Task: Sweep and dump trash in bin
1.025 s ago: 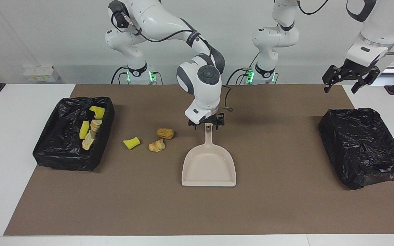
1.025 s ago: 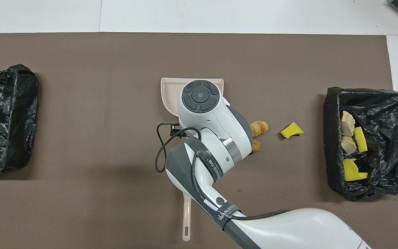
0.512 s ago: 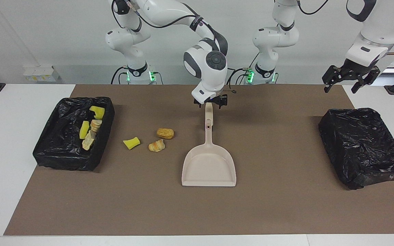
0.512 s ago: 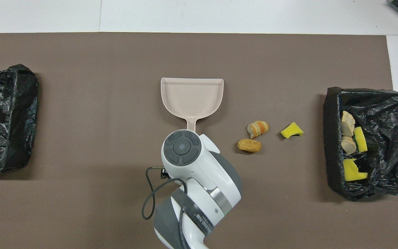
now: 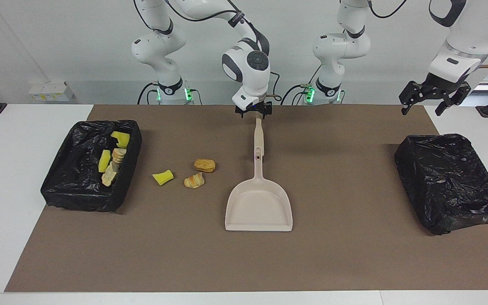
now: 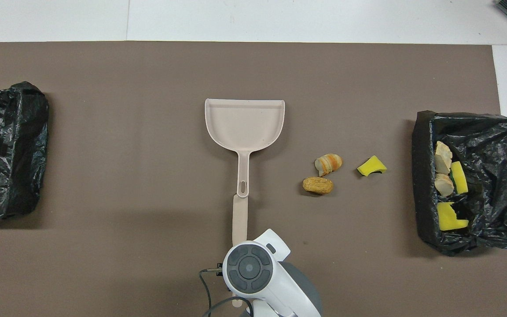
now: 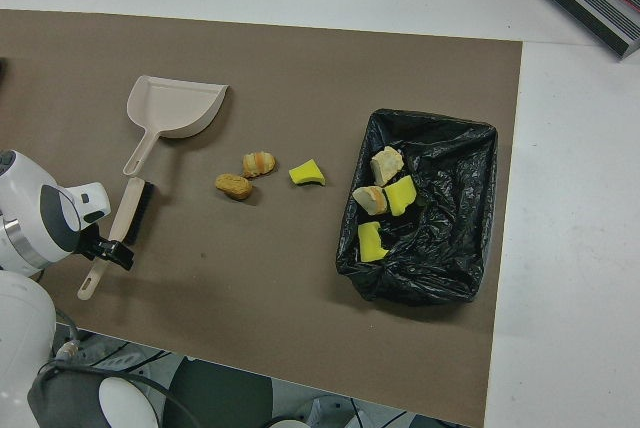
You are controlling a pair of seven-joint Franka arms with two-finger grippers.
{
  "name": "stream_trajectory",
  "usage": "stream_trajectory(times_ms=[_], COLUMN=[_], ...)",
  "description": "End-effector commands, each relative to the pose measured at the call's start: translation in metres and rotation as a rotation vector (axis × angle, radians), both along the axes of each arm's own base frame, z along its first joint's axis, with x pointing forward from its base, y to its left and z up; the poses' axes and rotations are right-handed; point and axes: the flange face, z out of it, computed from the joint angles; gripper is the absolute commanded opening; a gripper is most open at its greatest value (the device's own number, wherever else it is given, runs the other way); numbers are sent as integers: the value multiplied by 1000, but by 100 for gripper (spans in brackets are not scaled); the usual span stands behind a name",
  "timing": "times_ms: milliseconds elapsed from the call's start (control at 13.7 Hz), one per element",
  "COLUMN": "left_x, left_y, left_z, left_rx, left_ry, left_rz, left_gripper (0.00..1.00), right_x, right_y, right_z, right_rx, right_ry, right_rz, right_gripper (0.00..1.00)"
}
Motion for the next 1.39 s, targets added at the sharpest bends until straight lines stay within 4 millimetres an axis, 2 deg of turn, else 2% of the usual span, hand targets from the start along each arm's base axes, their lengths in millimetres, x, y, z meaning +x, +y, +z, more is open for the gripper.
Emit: stream_trajectory(times_ms=[0, 366, 439, 512, 586, 732, 805, 879, 1098, 1318], left_x=[-3, -3, -3, -3, -3, -3, -4, -5, -5, -5], left_y=[3, 3, 3, 3, 3, 3, 3, 3, 3, 3], left_z=[5, 5, 5, 5, 5, 5, 7, 9, 8, 8], left_rx=[-1, -1, -1, -1, -1, -1, -1, -1, -1, -1], left_ry=[3, 4, 3, 3, 3, 4, 1, -2, -1, -1], left_rz=[3, 5, 3, 3, 3, 4, 4, 4, 4, 4], left_gripper=[100, 100, 100, 100, 100, 100, 100, 100, 100, 100], right_x=[-3, -2, 0, 0, 1, 0, 1, 2, 5, 8], right_y=[-4, -2, -1, 0, 0, 0, 0, 1, 7, -1], right_z=[4, -3, -3, -2, -2, -2, -2, -2, 6, 28], right_rx=[42, 64, 72, 77, 78, 77, 77, 78, 76, 63], right_ry=[-8, 9, -2, -6, -7, -6, -6, -7, 3, 29], right_rz=[-49, -35, -37, -35, -34, -38, -43, -44, -43, -37], right_gripper=[85, 83, 80, 72, 59, 28, 8, 0, 0, 0])
